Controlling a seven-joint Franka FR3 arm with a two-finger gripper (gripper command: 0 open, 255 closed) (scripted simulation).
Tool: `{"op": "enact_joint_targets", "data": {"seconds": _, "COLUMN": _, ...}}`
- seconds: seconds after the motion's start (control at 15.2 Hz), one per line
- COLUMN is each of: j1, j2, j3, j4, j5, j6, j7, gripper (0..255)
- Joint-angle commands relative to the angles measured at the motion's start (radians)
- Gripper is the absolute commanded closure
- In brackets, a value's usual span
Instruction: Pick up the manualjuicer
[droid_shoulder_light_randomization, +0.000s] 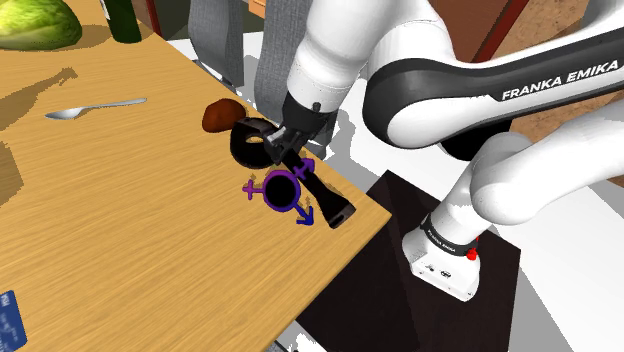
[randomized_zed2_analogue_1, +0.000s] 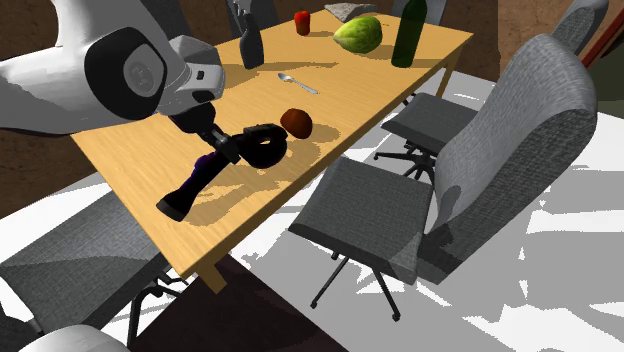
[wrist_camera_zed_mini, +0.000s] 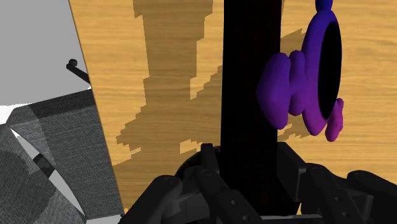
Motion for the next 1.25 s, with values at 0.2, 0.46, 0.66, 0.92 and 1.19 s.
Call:
{"op": "enact_joint_targets", "data": {"seconds": 0.2, "j1": 0.002, "j2": -0.009, "j3": -0.009, "j4": 0.020, "j5": 0.001, "j6": -0.030, "j7": -0.008, "gripper": 255}}
{"op": "enact_joint_targets", "data": {"seconds": 0.46, "j1": 0.006, "j2": -0.028, "j3": -0.027, "j4": 0.059, "j5": 0.003, "j6": -0.088, "j7": -0.021, "gripper": 255}}
{"op": "enact_joint_targets", "data": {"seconds": 0.66, "j1": 0.007, "j2": -0.040, "j3": -0.038, "j4": 0.091, "j5": 0.003, "j6": -0.130, "j7": -0.030, "gripper": 255}}
{"op": "enact_joint_targets", "data": {"seconds": 0.92, "j1": 0.007, "j2": -0.051, "j3": -0.052, "j4": 0.136, "j5": 0.002, "j6": -0.185, "j7": -0.040, "gripper": 255}}
{"op": "enact_joint_targets", "data": {"seconds": 1.19, "j1": 0.006, "j2": -0.055, "j3": -0.059, "j4": 0.161, "j5": 0.001, "j6": -0.215, "j7": -0.045, "gripper": 255}}
